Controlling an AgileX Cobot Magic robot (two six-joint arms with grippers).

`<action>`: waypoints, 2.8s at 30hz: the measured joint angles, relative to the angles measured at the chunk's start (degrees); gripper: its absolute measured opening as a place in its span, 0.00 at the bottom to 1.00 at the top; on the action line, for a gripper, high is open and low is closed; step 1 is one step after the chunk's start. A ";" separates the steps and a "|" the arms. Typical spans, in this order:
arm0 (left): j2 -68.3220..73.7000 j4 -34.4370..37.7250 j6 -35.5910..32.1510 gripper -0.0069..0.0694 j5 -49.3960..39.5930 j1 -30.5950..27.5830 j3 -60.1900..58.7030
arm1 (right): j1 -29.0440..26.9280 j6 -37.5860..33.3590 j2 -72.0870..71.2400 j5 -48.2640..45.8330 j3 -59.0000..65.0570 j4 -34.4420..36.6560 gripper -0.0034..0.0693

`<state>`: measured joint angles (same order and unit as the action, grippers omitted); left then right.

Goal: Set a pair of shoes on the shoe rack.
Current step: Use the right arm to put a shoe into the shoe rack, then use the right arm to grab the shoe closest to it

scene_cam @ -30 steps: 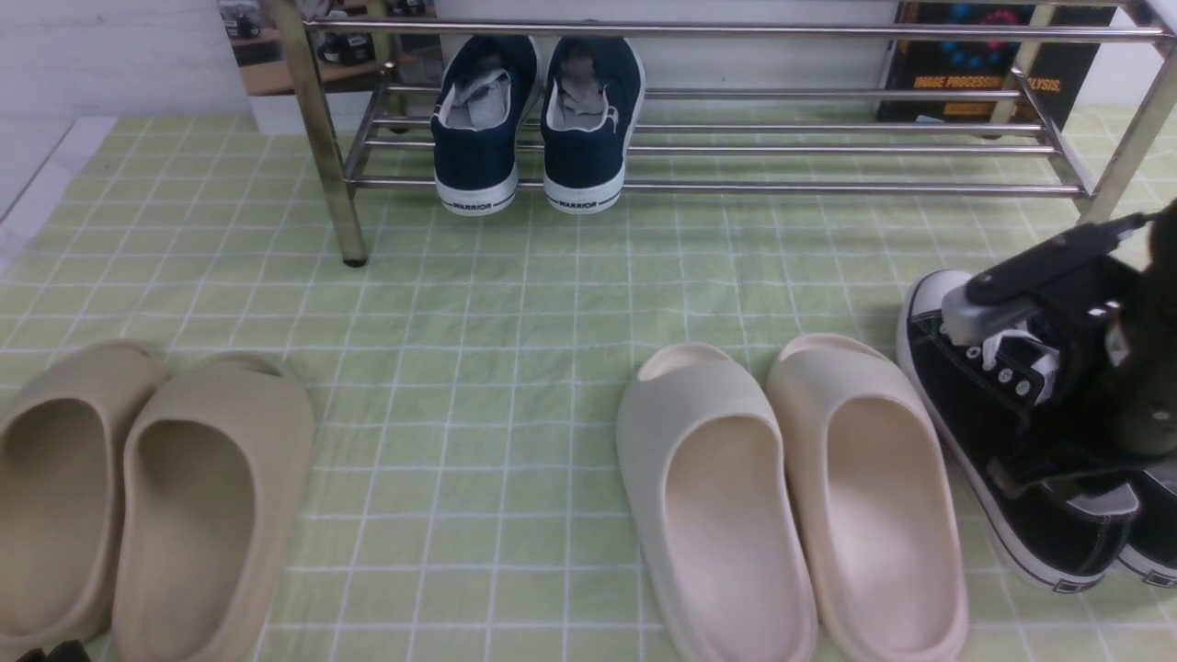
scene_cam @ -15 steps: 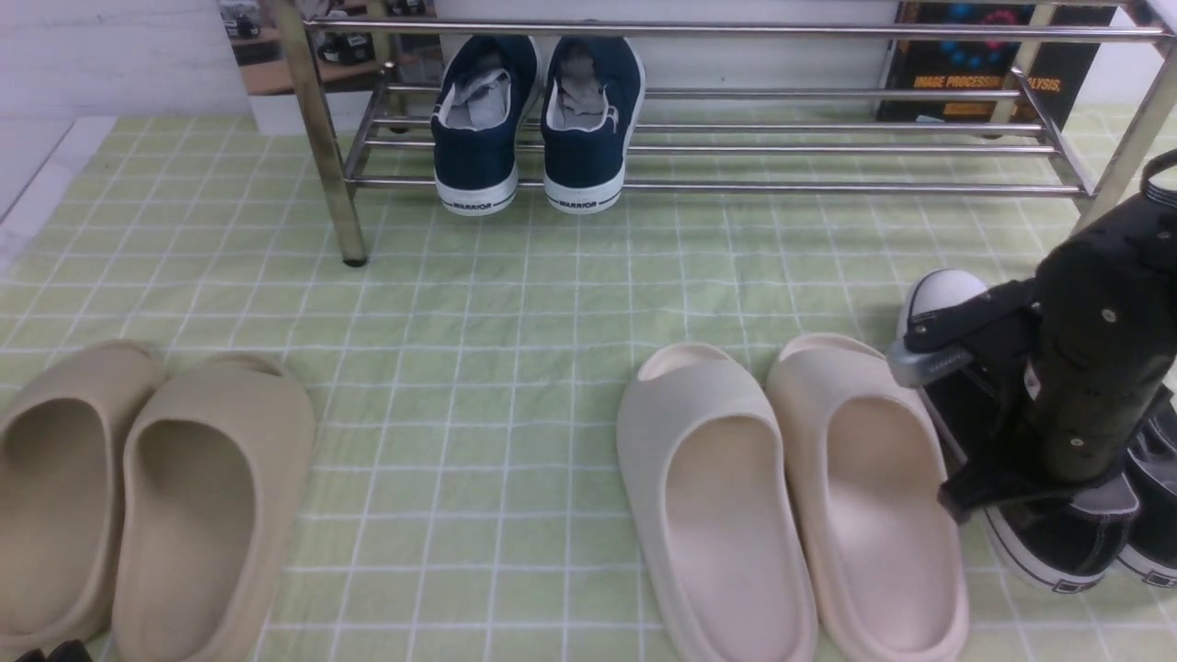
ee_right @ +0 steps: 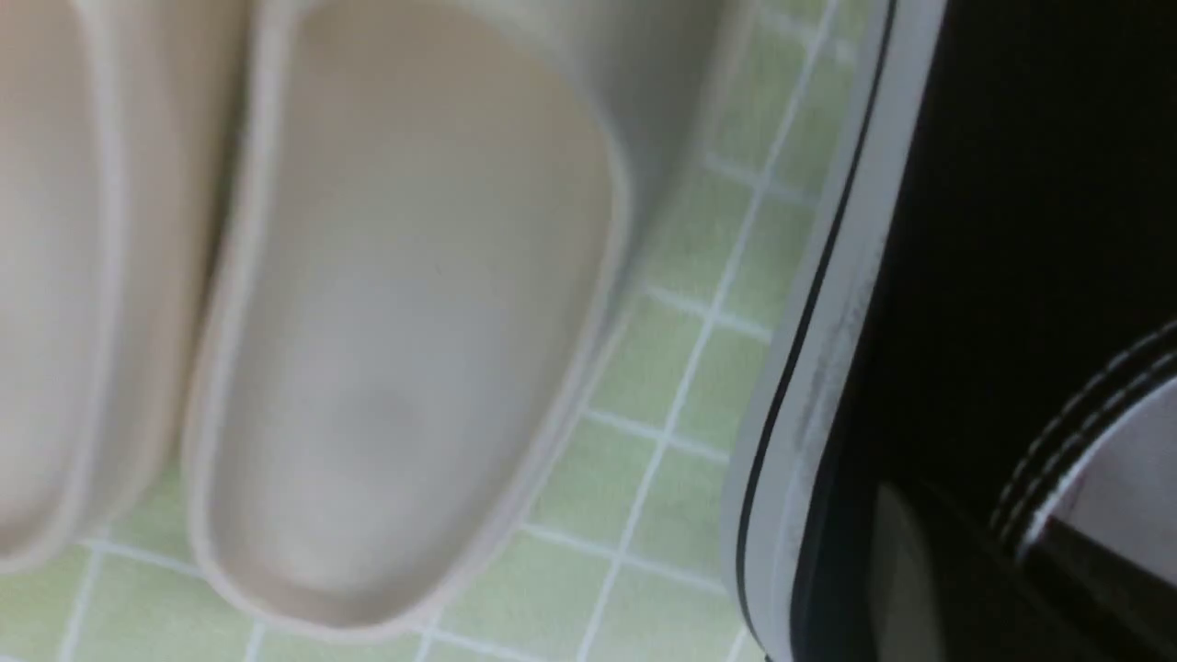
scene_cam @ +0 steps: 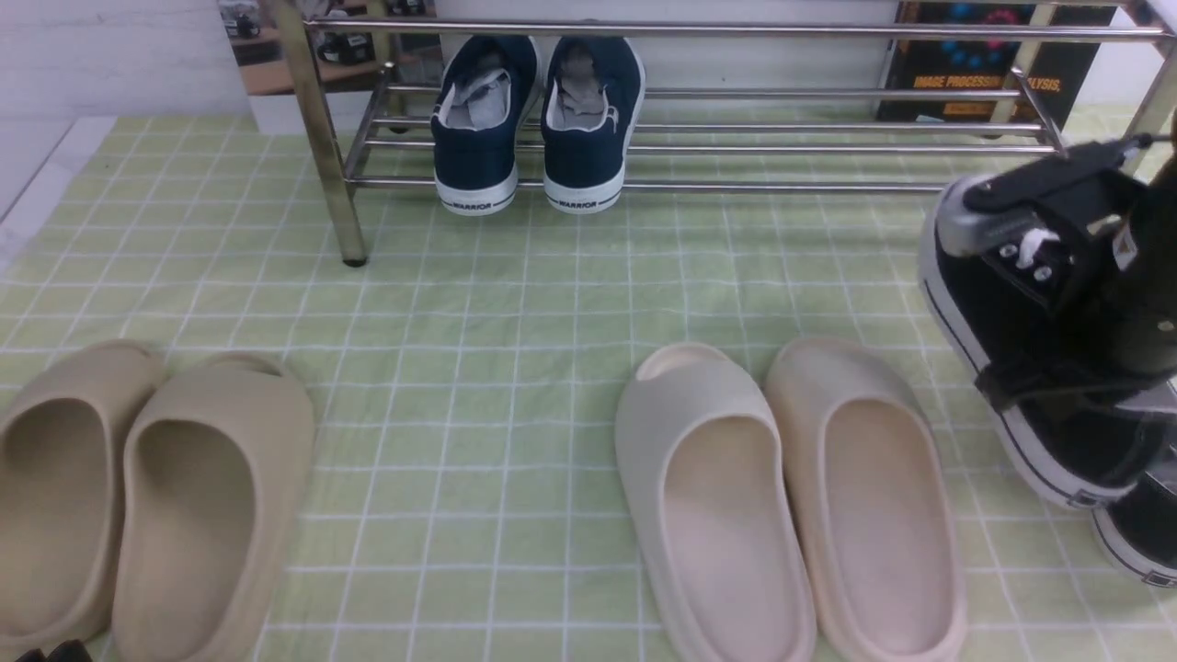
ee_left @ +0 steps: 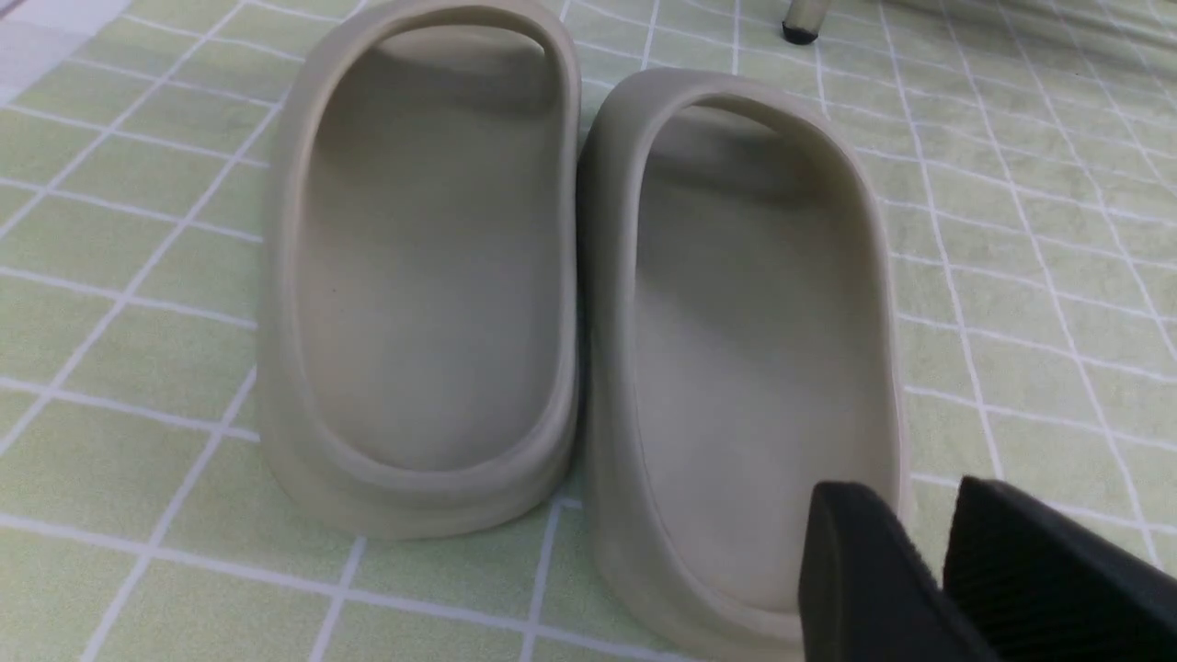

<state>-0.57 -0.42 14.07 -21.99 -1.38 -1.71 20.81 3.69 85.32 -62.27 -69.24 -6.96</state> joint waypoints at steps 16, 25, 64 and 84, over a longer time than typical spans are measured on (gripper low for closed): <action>0.00 0.00 0.00 0.31 0.00 0.00 0.00 | 0.00 -4.24 20.18 -1.50 -26.01 -4.53 0.06; 0.00 0.00 0.00 0.32 0.00 0.00 0.00 | 0.06 -4.41 33.88 -1.50 -45.81 -8.17 0.06; 0.00 0.00 0.00 0.36 0.00 0.00 0.00 | -1.33 -5.53 33.83 -8.91 -55.02 -6.09 0.56; 0.00 0.00 0.00 0.38 0.00 0.00 0.00 | -7.04 5.63 -0.92 0.62 8.00 -3.50 0.30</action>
<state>-0.57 -0.42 14.07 -21.99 -1.38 -1.71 13.76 9.32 84.40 -61.65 -61.24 -10.45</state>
